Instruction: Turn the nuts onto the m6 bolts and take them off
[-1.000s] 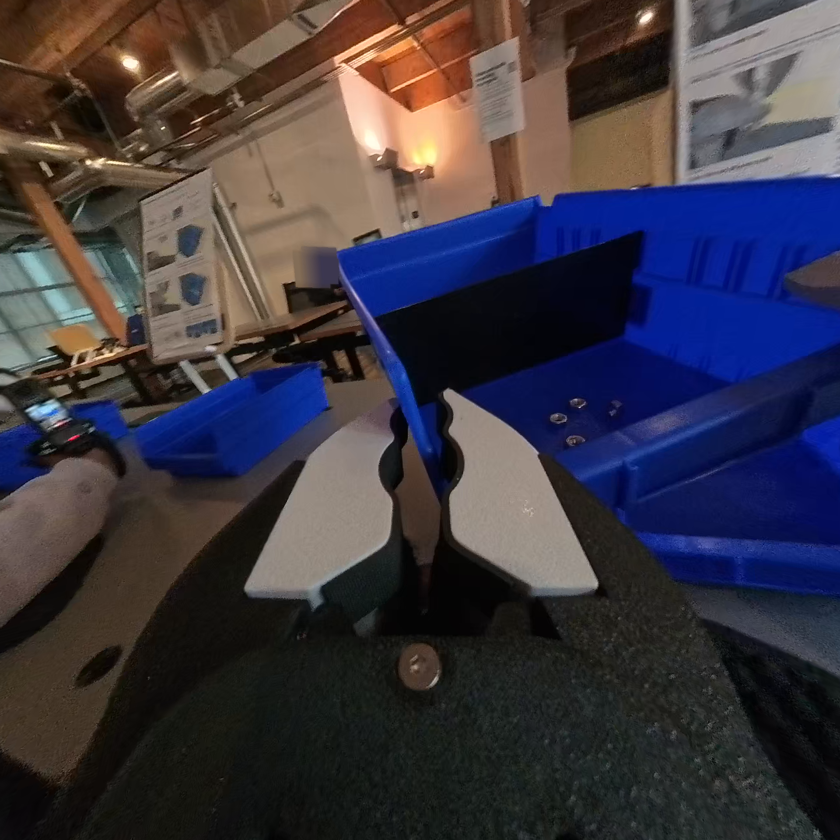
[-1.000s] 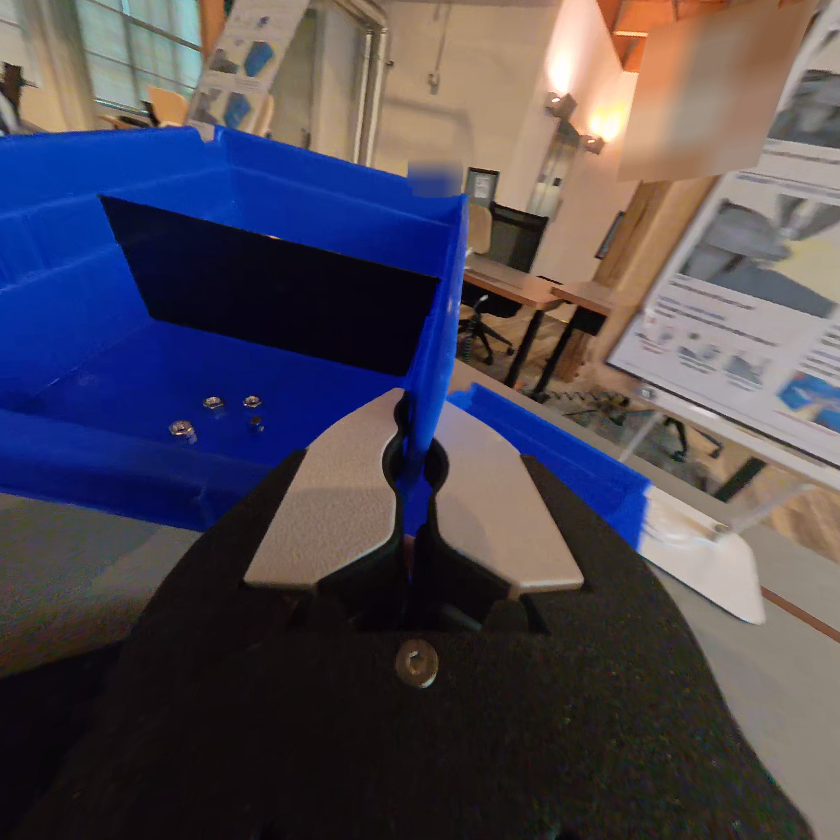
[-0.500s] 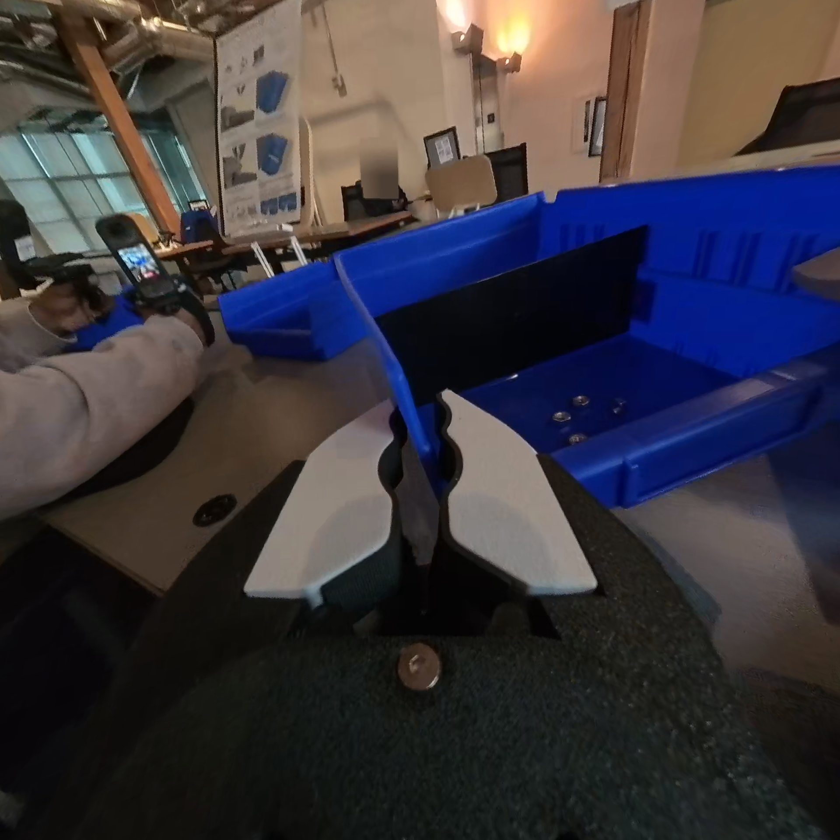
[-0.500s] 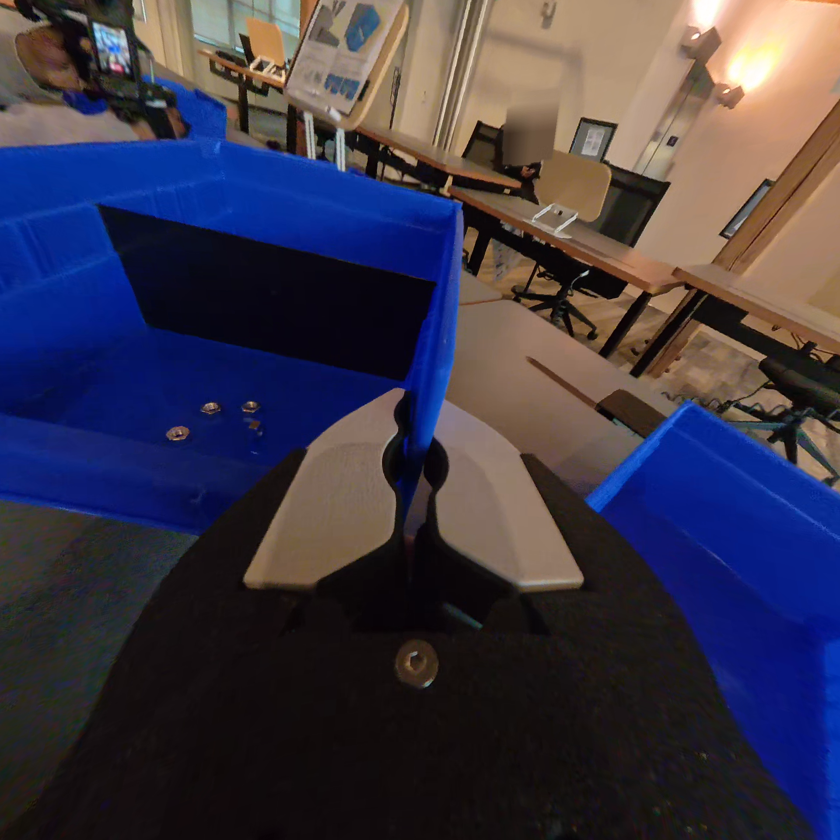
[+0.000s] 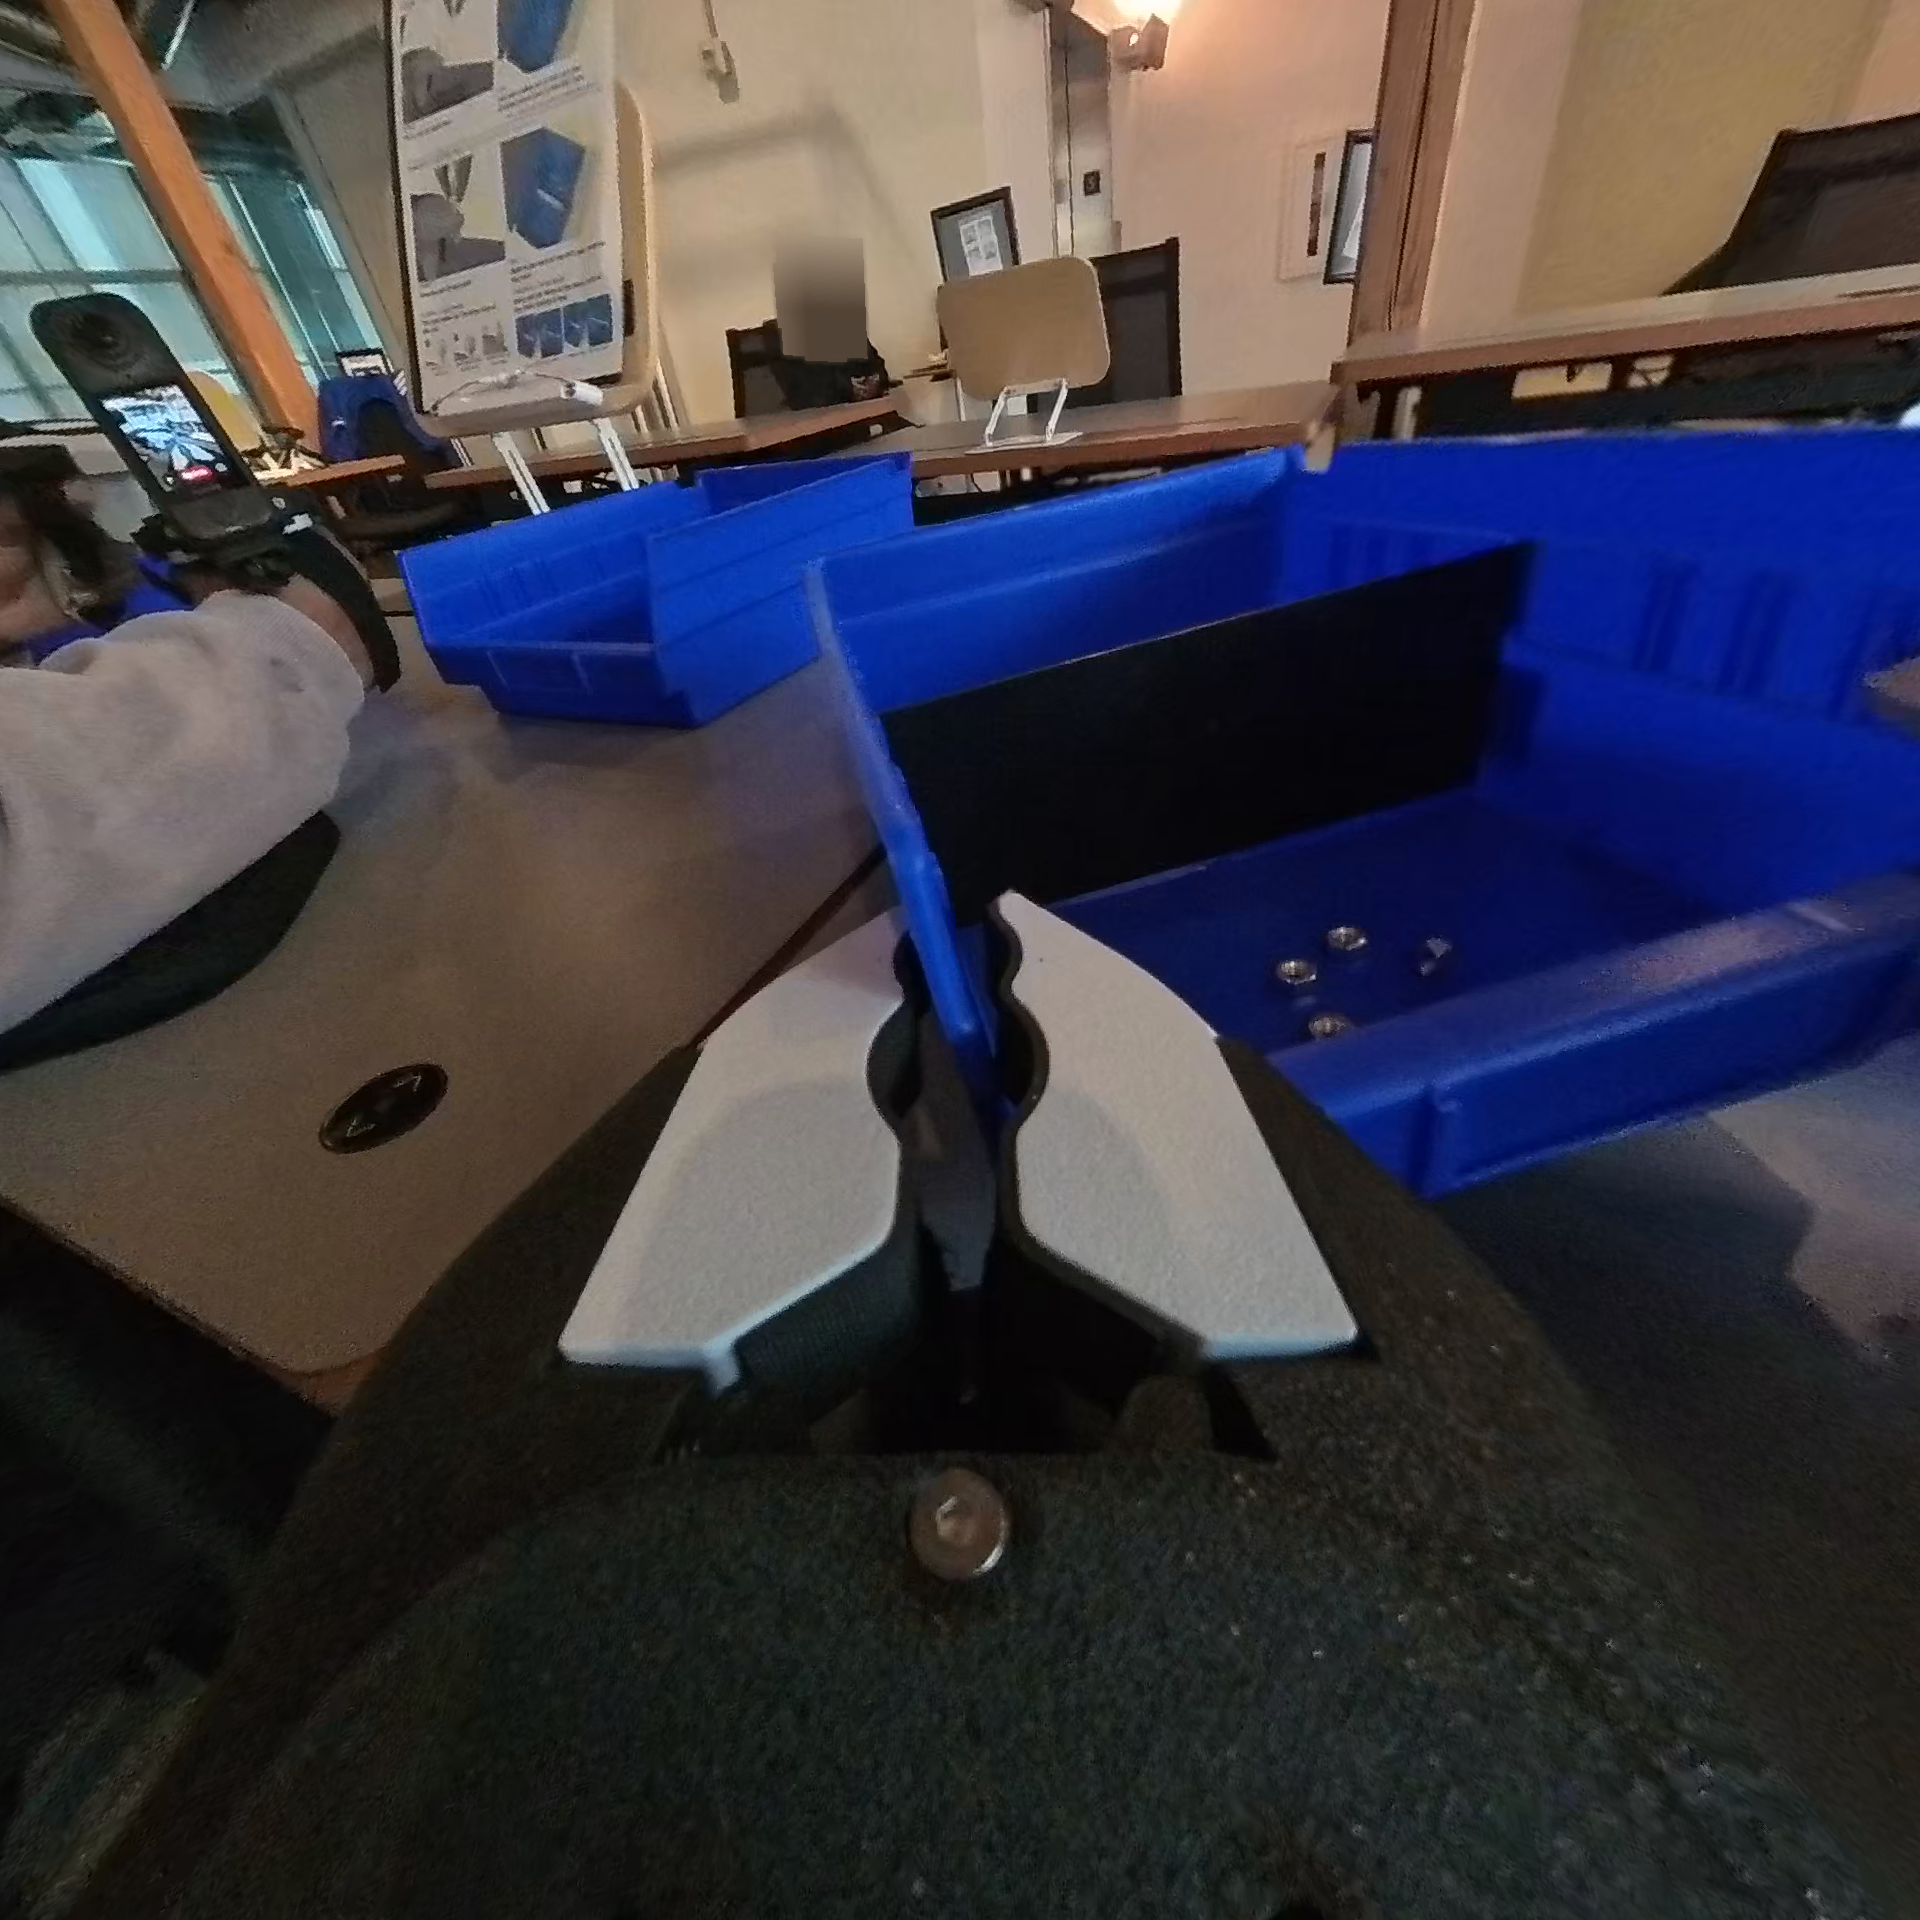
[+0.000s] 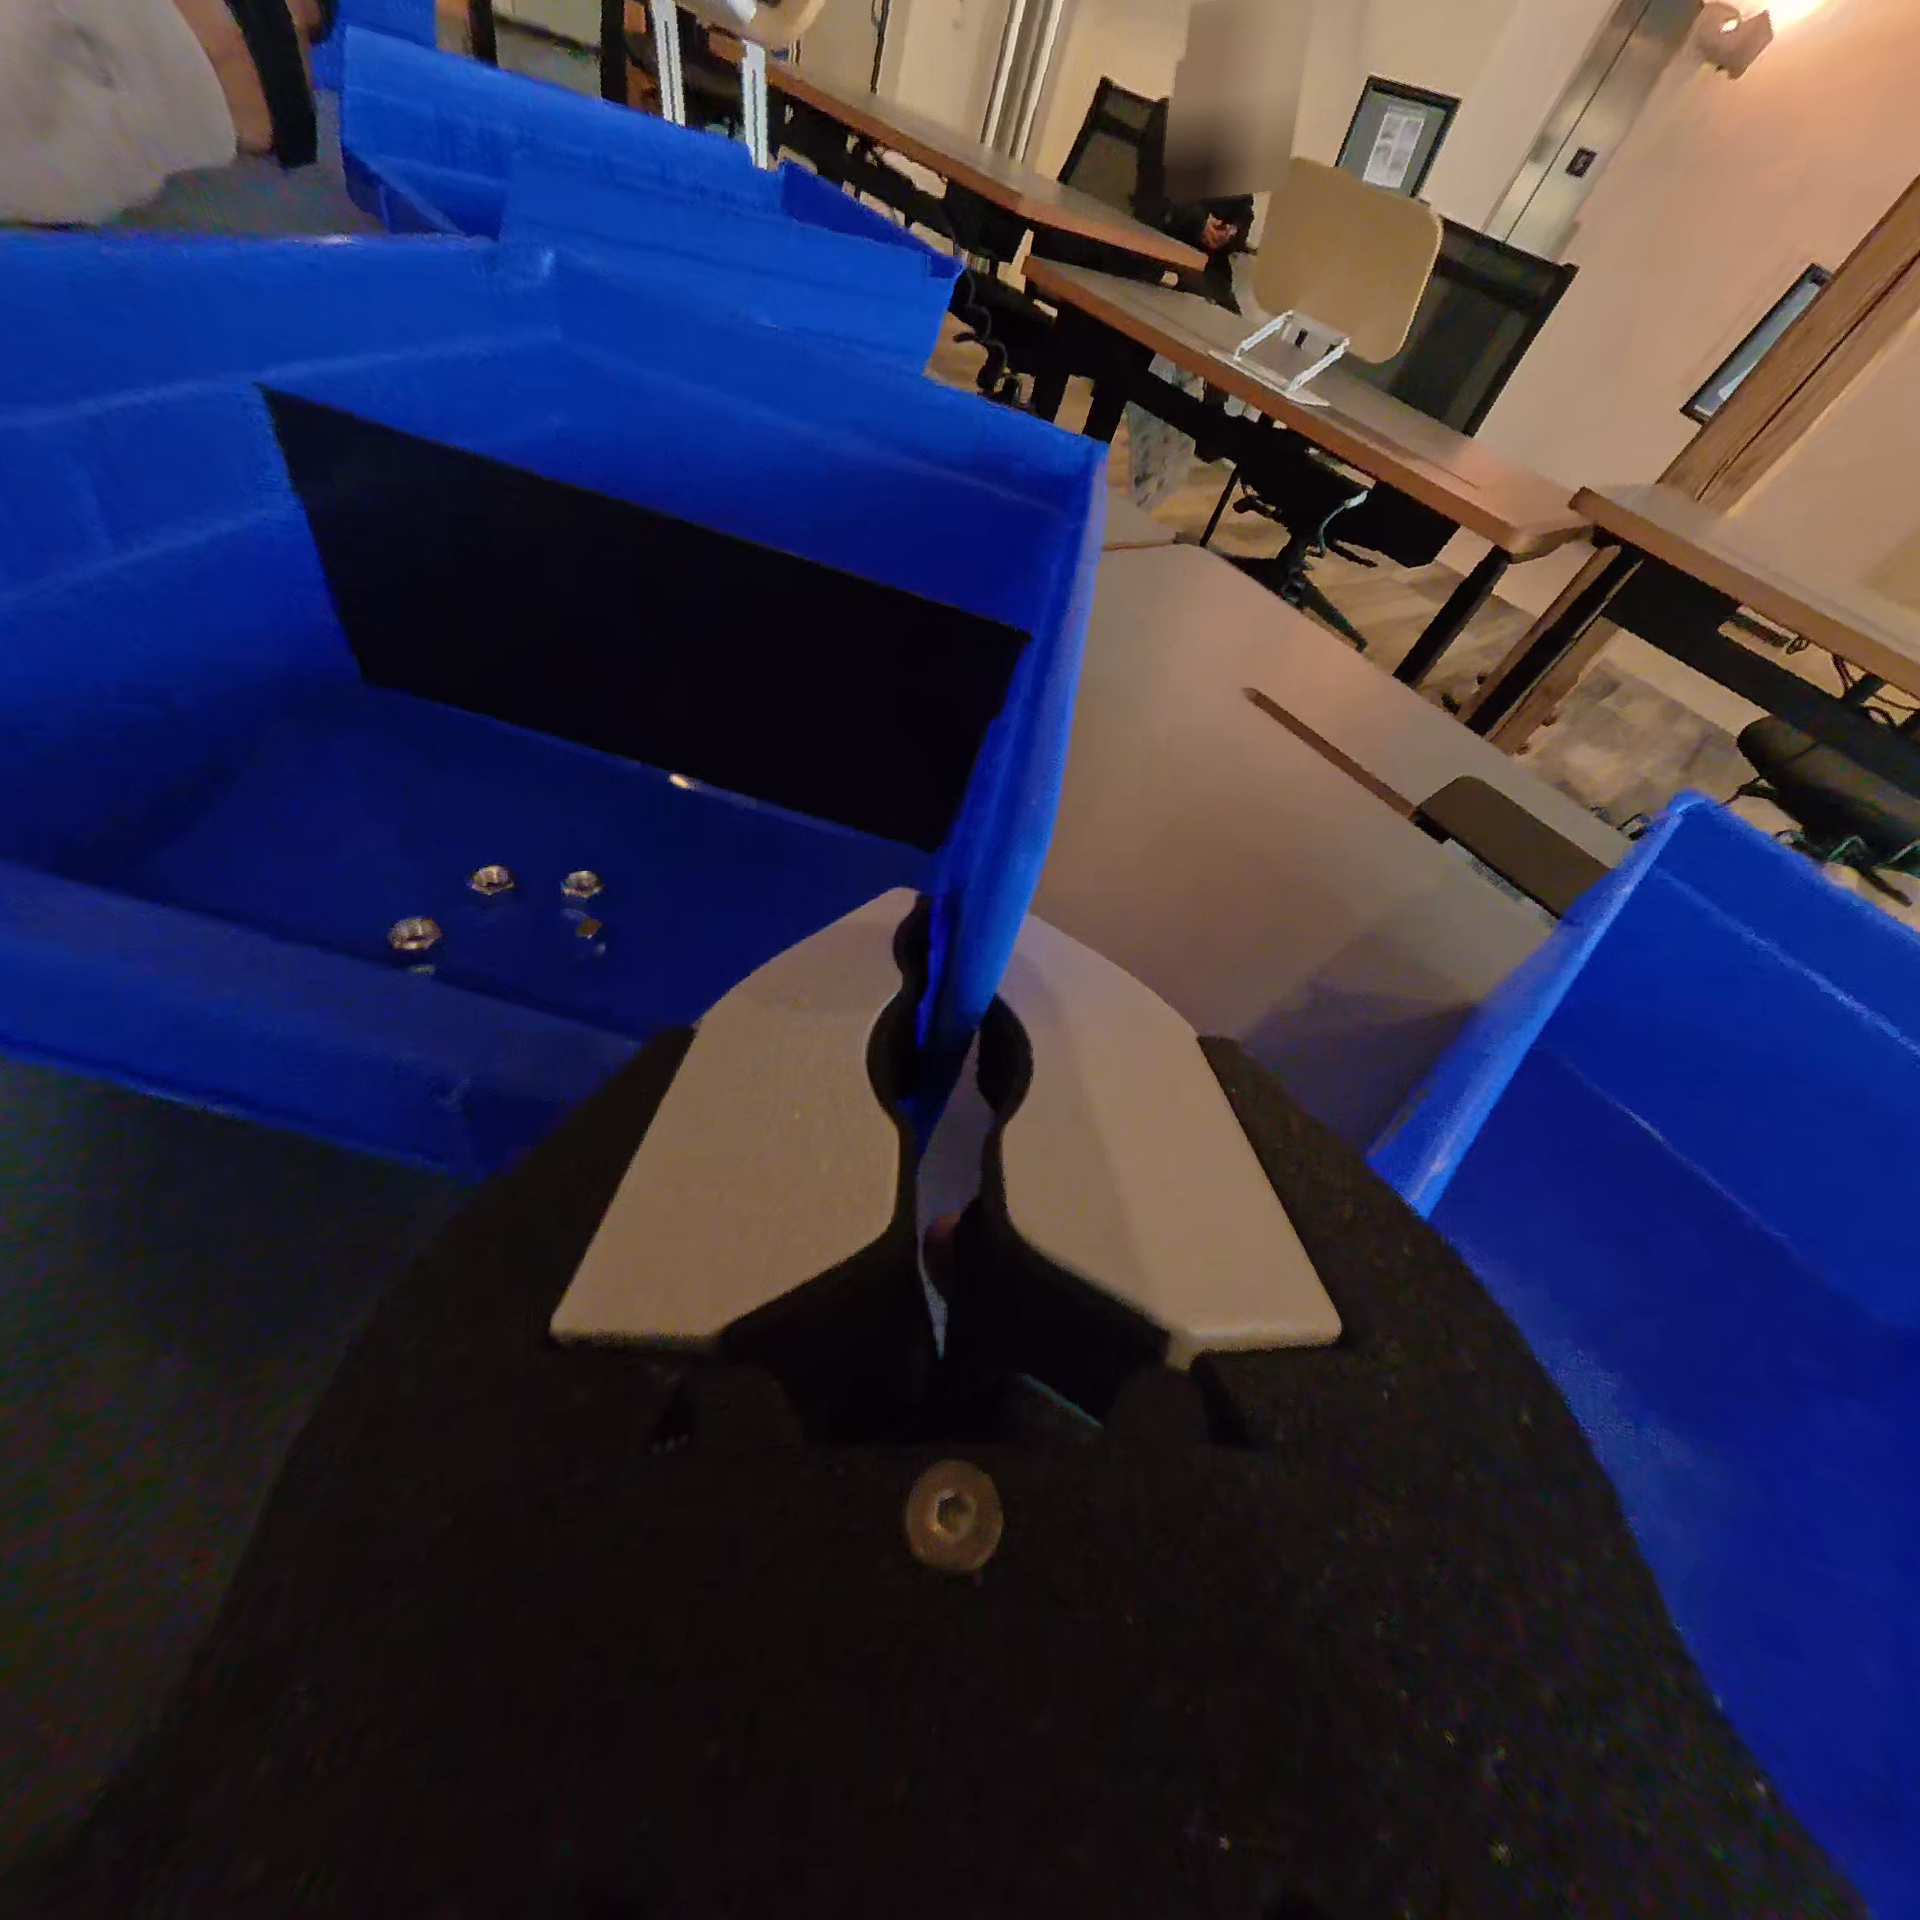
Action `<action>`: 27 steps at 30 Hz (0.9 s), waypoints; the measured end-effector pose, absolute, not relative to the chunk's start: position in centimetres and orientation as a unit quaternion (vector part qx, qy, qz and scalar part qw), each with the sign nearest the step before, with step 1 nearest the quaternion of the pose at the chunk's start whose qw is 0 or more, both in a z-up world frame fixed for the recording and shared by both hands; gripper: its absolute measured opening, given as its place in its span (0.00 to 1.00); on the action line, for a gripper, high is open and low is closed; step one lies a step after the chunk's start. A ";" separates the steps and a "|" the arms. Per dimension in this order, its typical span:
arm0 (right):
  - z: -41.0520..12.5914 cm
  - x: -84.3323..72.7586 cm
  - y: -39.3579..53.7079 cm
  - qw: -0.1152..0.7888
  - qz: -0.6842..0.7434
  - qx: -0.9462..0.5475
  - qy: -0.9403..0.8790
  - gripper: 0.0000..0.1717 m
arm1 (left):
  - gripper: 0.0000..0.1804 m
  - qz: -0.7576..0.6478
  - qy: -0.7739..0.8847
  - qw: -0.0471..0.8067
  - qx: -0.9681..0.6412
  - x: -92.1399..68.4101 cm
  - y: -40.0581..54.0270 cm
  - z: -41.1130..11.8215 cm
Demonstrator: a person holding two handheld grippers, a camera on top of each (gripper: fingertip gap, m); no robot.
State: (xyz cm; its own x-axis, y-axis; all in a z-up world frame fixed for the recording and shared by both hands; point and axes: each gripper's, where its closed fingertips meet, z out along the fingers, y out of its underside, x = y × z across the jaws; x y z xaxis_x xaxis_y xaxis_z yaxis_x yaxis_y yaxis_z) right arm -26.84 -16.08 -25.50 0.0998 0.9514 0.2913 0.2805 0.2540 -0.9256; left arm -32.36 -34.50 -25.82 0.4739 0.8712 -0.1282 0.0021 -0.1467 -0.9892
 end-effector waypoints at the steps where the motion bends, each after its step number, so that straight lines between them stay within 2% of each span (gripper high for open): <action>1: -25.8 -26.8 -16.3 0.523 0.318 -0.522 -0.595 0.04 | 0.04 0.386 -0.335 0.560 -0.652 -32.6 -34.6 -25.8; 12: -27.3 -26.6 -19.3 0.491 0.314 -0.510 -0.633 0.14 | 0.03 0.342 -0.332 0.540 -0.694 -37.1 -35.0 -25.9; 27: -28.7 -28.4 -22.9 0.424 0.333 -0.516 -0.665 0.23 | 0.08 0.256 -0.375 0.506 -0.733 -43.7 -34.5 -28.8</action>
State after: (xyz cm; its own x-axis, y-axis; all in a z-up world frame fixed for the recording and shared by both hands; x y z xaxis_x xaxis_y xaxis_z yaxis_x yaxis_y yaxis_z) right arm -28.39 -22.91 -28.71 -0.1076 0.9695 0.2200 0.4048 0.2448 -0.8810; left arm -43.71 -34.46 -28.84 0.5876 0.8092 0.0043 0.2910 -0.2063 -0.9342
